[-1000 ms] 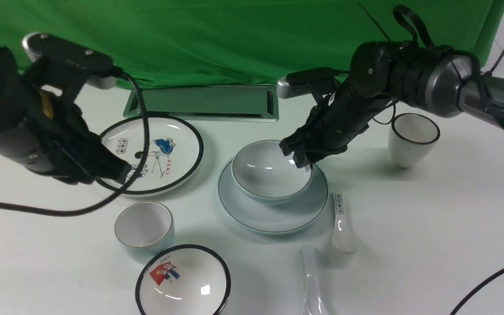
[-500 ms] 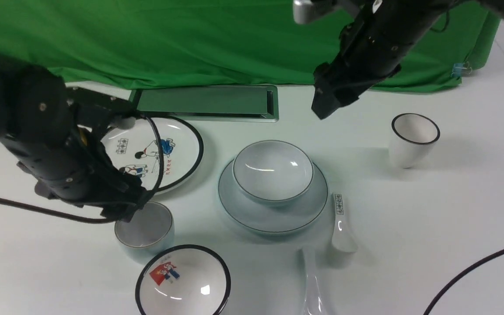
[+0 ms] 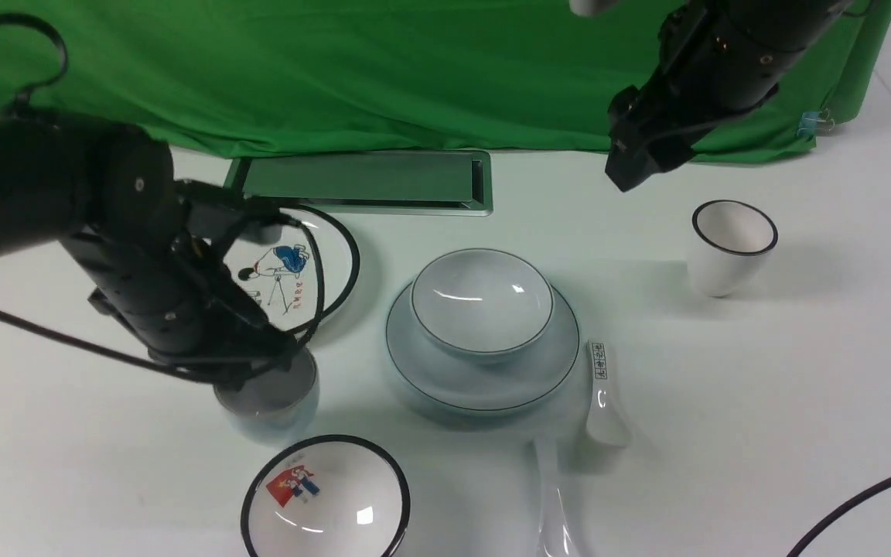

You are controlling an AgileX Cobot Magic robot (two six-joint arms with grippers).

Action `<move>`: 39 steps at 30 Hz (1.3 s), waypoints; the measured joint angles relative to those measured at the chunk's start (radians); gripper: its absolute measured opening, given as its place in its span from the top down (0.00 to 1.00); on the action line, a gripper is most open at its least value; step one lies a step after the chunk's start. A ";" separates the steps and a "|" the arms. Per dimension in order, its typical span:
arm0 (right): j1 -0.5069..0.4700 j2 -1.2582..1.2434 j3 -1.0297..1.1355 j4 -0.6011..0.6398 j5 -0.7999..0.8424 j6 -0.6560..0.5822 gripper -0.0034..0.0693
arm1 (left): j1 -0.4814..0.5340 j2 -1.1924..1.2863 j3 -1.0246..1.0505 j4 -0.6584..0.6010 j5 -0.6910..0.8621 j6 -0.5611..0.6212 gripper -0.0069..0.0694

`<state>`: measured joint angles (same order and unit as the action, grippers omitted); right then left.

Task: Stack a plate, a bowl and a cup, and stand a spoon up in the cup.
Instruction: Use the left arm to grab a blue teacup, then use the left arm to put the blue teacup into the blue rice bowl in the middle

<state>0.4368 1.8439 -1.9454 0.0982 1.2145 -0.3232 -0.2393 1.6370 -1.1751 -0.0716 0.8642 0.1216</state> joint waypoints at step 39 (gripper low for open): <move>0.000 -0.220 0.215 -0.048 0.000 0.018 0.17 | -0.220 0.603 -0.973 0.032 0.345 0.067 0.50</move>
<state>0.4368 1.6234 -1.7309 0.0499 1.2144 -0.3052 -0.4588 2.2404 -2.1483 -0.0396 1.2088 0.1883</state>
